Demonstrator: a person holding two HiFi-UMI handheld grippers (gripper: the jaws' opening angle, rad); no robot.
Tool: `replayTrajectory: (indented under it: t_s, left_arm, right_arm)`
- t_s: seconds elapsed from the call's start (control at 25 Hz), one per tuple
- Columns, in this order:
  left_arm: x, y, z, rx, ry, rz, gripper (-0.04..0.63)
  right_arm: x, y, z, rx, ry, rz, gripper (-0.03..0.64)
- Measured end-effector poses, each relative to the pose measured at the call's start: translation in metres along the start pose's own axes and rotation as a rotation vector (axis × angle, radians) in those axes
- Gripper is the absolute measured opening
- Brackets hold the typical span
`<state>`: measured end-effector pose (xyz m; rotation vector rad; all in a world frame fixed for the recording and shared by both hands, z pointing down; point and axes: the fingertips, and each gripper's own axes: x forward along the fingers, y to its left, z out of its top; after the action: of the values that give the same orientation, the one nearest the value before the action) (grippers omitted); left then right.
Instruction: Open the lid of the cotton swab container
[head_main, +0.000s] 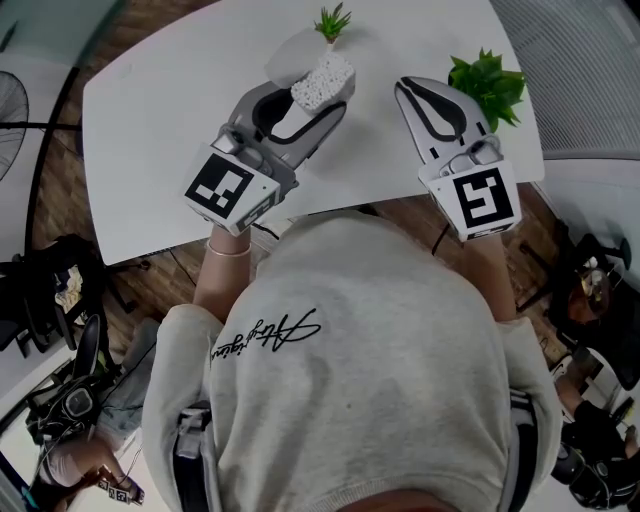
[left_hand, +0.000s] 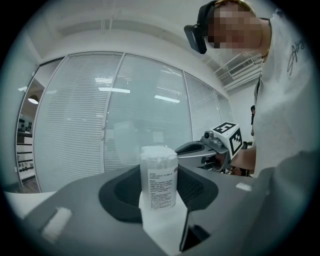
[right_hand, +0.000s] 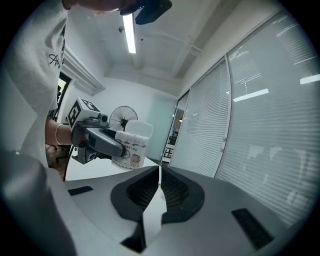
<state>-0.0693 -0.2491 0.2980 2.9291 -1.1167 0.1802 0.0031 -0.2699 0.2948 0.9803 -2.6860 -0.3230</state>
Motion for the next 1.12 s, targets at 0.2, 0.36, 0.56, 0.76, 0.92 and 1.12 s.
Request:
replayTrajectory:
  t_s: [0.2, 0.36, 0.56, 0.76, 0.92, 1.12]
  left_arm:
    - [0.001, -0.004, 0.002, 0.003, -0.022, 0.000, 0.185]
    - [0.000, -0.005, -0.002, 0.000, -0.009, 0.001, 0.185]
    - [0.002, -0.008, 0.000, 0.005, -0.017, 0.002, 0.184]
    - [0.002, -0.010, -0.002, 0.003, -0.010, -0.008, 0.184]
    - [0.003, -0.010, -0.002, 0.004, -0.012, -0.011, 0.184]
    - [0.004, -0.014, -0.002, 0.012, -0.014, -0.036, 0.184]
  right_arm:
    - [-0.007, -0.001, -0.004, 0.070, -0.019, -0.008, 0.003]
    - [-0.009, -0.004, -0.005, 0.092, -0.025, -0.024, 0.003]
    - [-0.012, 0.000, -0.006, 0.103, -0.025, -0.020, 0.002]
    - [-0.012, 0.003, -0.010, 0.100, -0.015, -0.027, 0.002]
    - [-0.013, 0.004, -0.013, 0.114, -0.019, -0.029, 0.002]
    - [-0.013, 0.004, -0.012, 0.114, -0.015, -0.038, 0.002]
